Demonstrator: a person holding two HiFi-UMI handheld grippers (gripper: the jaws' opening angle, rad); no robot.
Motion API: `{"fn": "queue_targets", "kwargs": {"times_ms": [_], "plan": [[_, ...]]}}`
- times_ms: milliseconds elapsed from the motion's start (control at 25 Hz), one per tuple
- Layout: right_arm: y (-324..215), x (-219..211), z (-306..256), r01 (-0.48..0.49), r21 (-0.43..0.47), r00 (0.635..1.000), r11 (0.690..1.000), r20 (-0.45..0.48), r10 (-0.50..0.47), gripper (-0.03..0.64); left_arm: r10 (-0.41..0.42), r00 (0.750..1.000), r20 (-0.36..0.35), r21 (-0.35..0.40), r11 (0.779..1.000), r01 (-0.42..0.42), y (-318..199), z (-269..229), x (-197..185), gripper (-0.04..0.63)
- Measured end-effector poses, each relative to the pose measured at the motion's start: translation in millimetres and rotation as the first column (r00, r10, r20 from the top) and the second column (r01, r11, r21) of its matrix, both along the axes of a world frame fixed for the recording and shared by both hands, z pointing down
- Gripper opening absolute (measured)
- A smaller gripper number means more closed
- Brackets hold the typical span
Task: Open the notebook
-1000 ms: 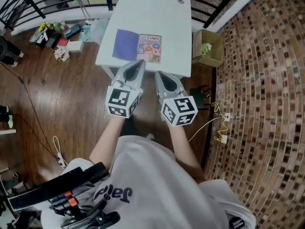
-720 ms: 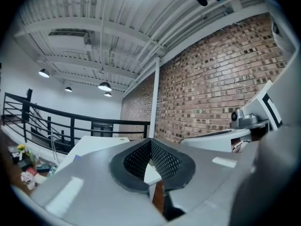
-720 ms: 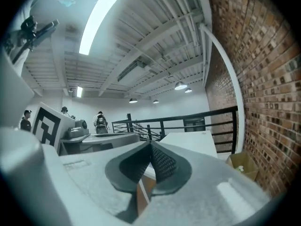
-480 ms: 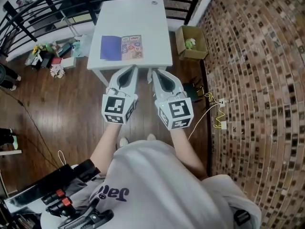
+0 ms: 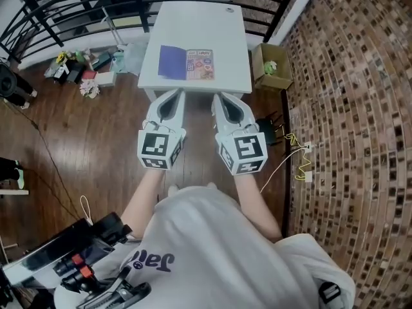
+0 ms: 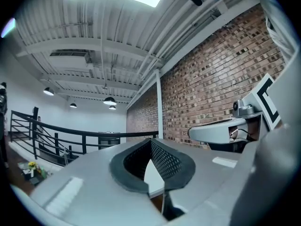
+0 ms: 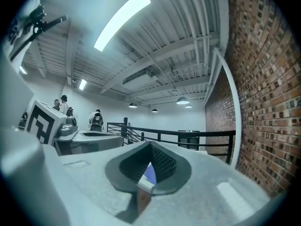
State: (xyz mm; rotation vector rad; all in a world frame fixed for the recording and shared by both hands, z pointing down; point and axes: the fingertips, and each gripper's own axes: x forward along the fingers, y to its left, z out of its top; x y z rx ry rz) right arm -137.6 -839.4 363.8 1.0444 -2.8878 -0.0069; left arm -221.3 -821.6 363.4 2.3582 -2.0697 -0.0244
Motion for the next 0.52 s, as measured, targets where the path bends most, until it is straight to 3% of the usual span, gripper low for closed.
{"fn": "queue_targets", "kwargs": {"times_ms": [520], "plan": [[1.3, -6.8, -4.0, -0.023, 0.017, 1.0, 1.0, -0.012, 0.023, -0.008, 0.023, 1.0, -0.001, 0.013, 1.0, -0.023, 0.2, -3.3, -7.1, 0.017]]}}
